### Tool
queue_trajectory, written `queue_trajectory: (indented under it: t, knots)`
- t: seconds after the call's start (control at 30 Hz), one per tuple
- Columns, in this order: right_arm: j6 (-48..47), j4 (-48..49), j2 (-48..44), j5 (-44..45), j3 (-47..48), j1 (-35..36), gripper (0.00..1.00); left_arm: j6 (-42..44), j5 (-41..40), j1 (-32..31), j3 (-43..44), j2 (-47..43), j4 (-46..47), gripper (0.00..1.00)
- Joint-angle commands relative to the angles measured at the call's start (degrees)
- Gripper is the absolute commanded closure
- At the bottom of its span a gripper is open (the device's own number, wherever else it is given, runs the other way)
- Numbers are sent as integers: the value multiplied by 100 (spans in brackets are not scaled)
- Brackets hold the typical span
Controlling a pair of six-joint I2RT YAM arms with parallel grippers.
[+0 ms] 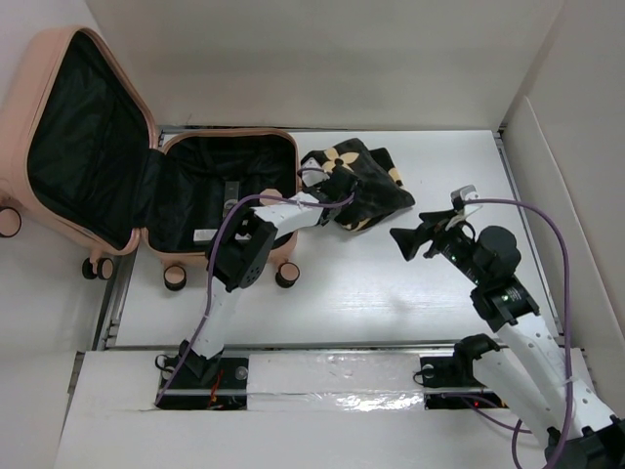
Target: Pack the luggage
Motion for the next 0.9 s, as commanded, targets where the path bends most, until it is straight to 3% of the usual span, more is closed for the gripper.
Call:
queue_trajectory:
  t: [0.0, 0.07, 0.1, 0.2, 0.4, 0.6, 0.87]
  knots:
    - [-117, 58, -85, -131, 76, 101, 0, -555, -110, 179, 9, 245, -172, 6]
    - [-117, 50, -164, -122, 76, 101, 0, -564, -189, 179, -96, 272, -39, 16]
    - [-108, 50, -199, -122, 76, 101, 0, -538, -207, 179, -132, 290, 162, 49]
    - [-73, 32, -348, -96, 111, 154, 1, -109, -102, 241, -255, 229, 803, 100]
    - [-55, 76, -358, -34, 190, 154, 1, 1219, -101, -65, 88, -279, 1289, 100]
    - [59, 50, -410, 194, 313, 154, 1, 1904, 565, -146, -458, -1265, 2264, 100]
    - [121, -3, -428, 379, 471, 101, 1, 3196, 1841, 205, 1596, -1494, 1132, 100]
